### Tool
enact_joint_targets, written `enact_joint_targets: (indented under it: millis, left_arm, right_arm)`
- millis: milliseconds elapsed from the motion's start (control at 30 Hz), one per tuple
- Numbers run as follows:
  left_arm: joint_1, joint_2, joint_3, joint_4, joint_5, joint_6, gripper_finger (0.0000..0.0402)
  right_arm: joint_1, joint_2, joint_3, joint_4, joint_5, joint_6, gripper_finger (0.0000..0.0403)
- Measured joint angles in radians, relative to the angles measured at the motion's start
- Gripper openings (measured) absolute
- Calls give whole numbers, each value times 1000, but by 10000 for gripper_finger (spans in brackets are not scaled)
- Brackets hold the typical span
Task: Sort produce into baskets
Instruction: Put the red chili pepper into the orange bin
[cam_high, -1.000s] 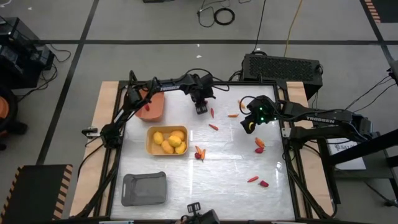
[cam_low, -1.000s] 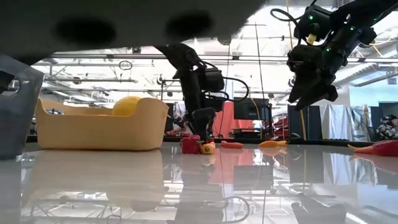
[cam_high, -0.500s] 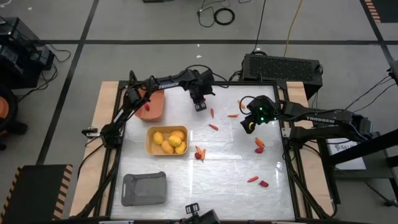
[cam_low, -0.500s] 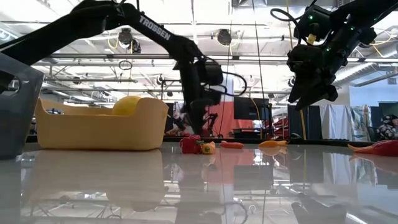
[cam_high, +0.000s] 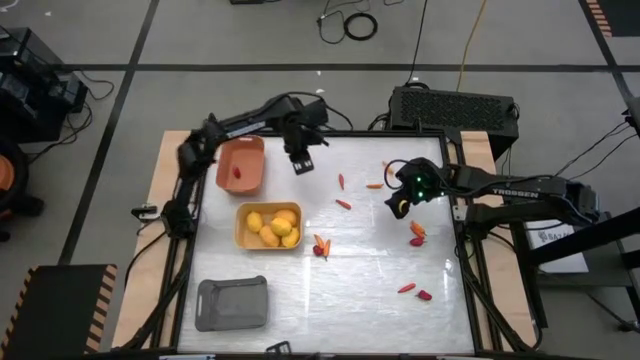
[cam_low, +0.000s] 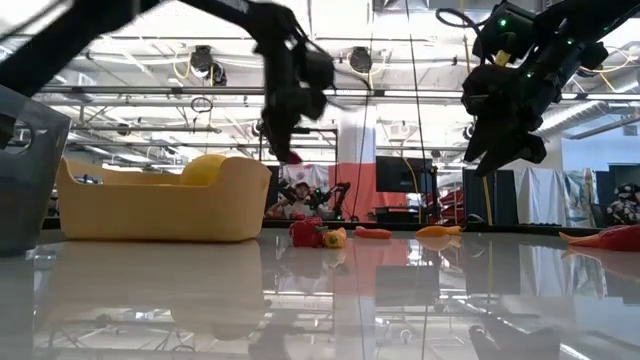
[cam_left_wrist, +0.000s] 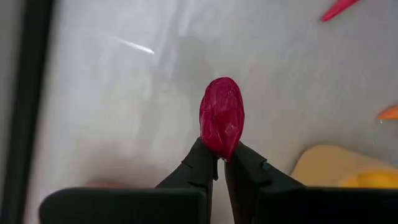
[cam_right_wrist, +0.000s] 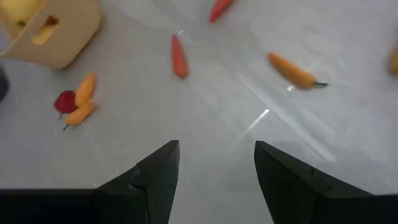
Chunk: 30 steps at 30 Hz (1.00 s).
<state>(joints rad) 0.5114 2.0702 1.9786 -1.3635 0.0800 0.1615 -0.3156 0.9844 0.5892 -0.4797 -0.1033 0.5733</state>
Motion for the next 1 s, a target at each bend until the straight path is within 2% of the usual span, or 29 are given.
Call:
enact_joint_targets:
  millis: [133, 333, 433, 533, 767, 867, 1000]
  left_arm:
    - [12, -160, -157, 47, -34, -20, 30]
    - [71, -416, -512, 199, -116, -70, 29]
    - [123, -509, -687, 295, -149, -108, 29]
    - [179, -569, -812, 364, -152, -158, 29]
    - [247, -570, -935, 396, -150, -261, 32]
    - [250, -568, -956, 402, -155, -269, 48]
    - [247, -568, -958, 413, -187, -281, 84]
  right_arm:
    - [56, 0, 0, 28, 0, 50, 188]
    - [137, 0, 0, 104, 0, 129, 167]
    - [178, 0, 0, 142, 0, 178, 157]
    - [220, 0, 1, 170, 1, 233, 149]
    - [320, 0, 57, 130, 77, 339, 134]
    - [358, 0, 102, 74, 114, 374, 130]
    - [412, 0, 174, -95, 138, 431, 129]
